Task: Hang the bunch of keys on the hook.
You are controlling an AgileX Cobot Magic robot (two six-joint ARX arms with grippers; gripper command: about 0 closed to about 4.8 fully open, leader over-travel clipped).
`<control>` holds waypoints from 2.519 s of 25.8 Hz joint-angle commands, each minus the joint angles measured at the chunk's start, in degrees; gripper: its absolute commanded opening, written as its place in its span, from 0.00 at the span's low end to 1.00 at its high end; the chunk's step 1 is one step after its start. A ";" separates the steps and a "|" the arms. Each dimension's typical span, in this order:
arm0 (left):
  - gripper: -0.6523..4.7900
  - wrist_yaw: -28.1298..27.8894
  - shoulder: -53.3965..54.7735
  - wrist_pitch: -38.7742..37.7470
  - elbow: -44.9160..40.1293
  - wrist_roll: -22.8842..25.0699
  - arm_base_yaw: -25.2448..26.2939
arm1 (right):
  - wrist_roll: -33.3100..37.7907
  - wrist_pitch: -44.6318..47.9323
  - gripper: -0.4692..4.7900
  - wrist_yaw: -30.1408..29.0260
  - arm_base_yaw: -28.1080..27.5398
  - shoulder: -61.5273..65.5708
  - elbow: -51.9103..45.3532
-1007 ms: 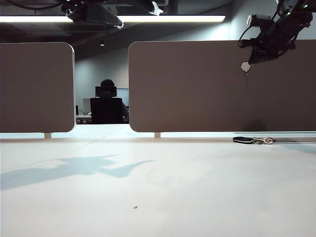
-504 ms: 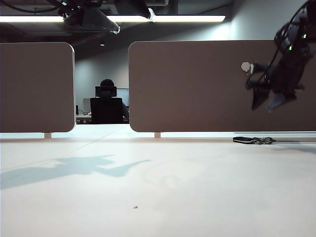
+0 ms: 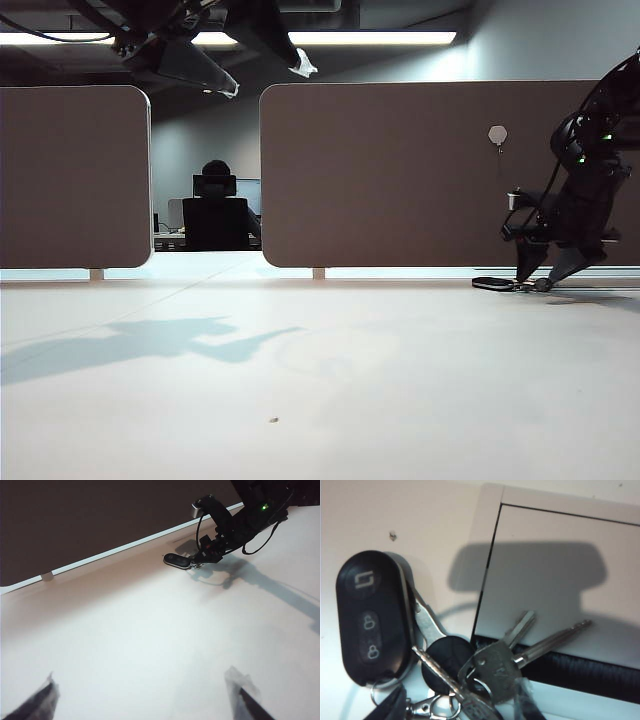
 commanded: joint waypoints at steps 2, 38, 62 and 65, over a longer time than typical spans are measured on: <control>1.00 -0.35 0.00 0.39 0.15 0.02 -0.09 | -0.11 1.22 0.49 1.14 0.13 0.68 0.24; 1.00 -0.35 -0.02 -0.17 0.15 0.02 -0.11 | 2.56 12.20 0.08 -7.87 0.07 -8.55 14.14; 1.00 -2.84 0.00 4.11 0.15 0.04 -0.11 | 3.76 30.34 0.08 -12.85 -0.17 -5.57 14.32; 1.00 -2.91 0.00 4.11 0.15 0.04 -0.11 | 6.01 31.26 0.08 -18.23 -0.15 -5.81 14.49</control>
